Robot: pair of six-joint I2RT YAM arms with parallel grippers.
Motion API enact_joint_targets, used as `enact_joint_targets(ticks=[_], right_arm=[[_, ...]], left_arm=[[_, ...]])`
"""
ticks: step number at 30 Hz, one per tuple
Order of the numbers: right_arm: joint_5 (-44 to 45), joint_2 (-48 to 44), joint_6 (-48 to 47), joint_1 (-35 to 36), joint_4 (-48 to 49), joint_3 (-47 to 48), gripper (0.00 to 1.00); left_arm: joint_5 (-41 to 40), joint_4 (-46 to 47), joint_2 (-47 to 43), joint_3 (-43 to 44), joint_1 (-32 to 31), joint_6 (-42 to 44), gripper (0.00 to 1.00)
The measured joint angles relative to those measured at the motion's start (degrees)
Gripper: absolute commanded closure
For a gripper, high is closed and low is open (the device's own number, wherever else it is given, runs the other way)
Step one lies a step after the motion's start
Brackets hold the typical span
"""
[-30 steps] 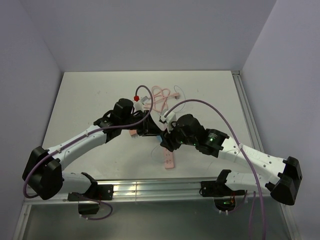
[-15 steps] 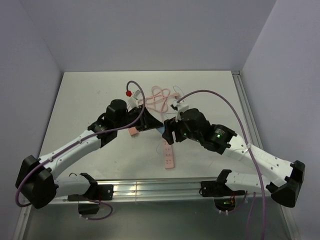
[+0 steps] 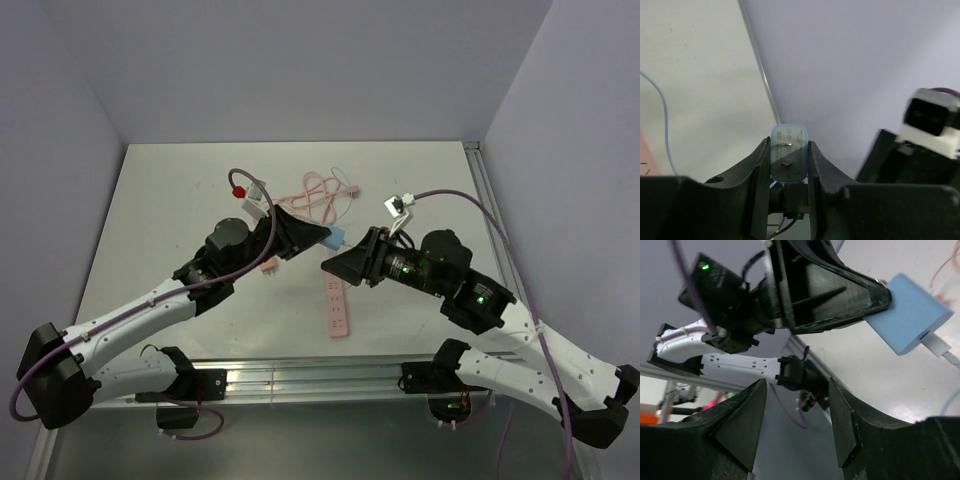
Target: Insert the plug
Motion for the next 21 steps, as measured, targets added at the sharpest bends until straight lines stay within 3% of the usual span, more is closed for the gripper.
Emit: enact_joint_targets(ticks=[7, 15, 21], right_arm=[[-1.62, -2.75, 10.62, 0.00, 10.62, -14.14, 0.38], [3.61, -9.90, 15.63, -0.42, 18.51, -16.06, 0.38], [4.39, -9.35, 17.59, -1.68, 20.63, -16.31, 0.39]], left_arm=[[-9.33, 3.04, -2.14, -2.08, -5.62, -5.05, 1.00], [-13.18, 7.93, -5.55, -6.14, -7.61, -9.99, 1.00], [-13.40, 10.10, -5.49, -7.17, -8.66, -11.30, 1.00]])
